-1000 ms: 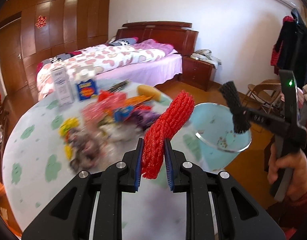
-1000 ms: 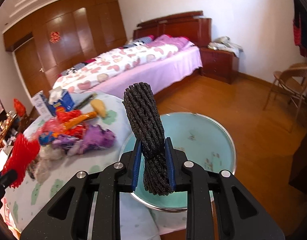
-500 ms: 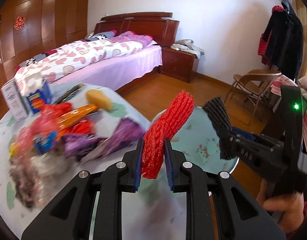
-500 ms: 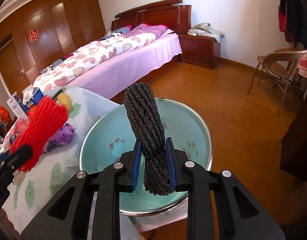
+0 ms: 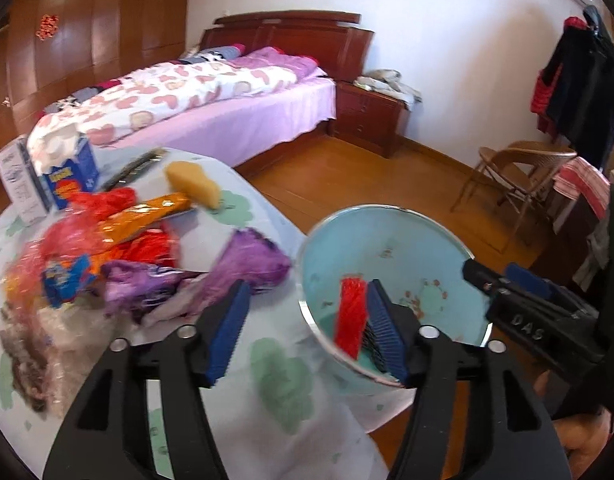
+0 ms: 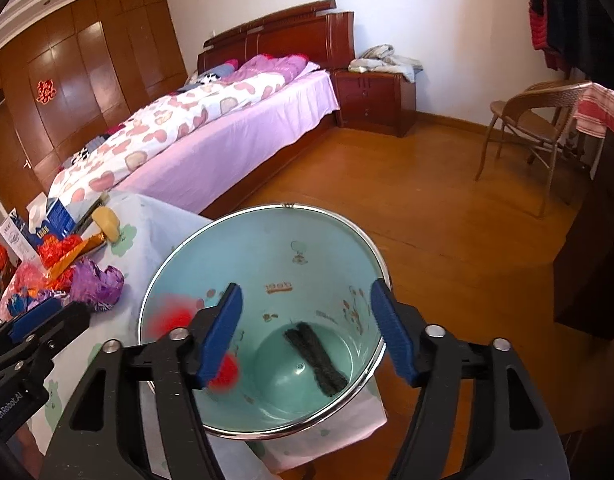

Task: Collect trash
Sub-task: 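Carry both sleeves over the blue bucket and open both tools to drop them, then grasp the purple wrapper with the right tool while the left tool reaches the pile, then drop the purple wrapper into the bucket with the right tool while the left tool grasps the pink bag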

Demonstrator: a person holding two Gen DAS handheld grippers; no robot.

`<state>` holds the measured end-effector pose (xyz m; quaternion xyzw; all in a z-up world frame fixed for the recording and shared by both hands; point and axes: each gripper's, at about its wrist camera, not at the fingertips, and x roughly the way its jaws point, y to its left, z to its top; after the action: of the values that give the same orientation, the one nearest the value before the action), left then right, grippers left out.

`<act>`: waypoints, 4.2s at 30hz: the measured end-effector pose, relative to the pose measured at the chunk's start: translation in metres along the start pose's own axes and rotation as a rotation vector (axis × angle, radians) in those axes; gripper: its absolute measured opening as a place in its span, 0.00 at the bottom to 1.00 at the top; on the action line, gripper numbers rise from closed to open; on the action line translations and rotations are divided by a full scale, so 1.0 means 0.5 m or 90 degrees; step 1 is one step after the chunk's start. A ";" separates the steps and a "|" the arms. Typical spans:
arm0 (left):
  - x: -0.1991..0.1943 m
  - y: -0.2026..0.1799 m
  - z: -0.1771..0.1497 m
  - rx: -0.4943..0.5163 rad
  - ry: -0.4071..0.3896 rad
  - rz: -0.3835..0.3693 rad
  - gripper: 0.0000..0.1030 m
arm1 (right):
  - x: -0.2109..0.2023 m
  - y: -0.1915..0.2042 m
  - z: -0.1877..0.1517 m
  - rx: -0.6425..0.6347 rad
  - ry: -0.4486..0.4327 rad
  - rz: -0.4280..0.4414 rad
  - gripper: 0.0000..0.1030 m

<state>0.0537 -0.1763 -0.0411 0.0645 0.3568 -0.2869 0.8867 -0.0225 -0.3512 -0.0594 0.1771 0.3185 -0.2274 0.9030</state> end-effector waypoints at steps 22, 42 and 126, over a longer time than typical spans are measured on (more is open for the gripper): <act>-0.111 0.139 -0.057 -0.078 -0.015 0.177 0.93 | -0.077 0.126 -0.020 -0.065 -0.060 0.075 0.80; -0.188 0.335 -0.139 -0.170 -0.019 0.250 0.93 | -0.046 0.263 -0.048 -0.105 -0.011 0.153 0.82; -0.238 0.244 0.044 -0.124 -0.171 0.097 0.10 | -0.088 0.104 0.052 -0.053 -0.159 0.069 0.24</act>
<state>0.0654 -0.0272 0.0437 -0.0334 0.2555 -0.1894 0.9475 -0.0130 -0.3070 -0.0022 0.1272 0.2030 -0.1852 0.9531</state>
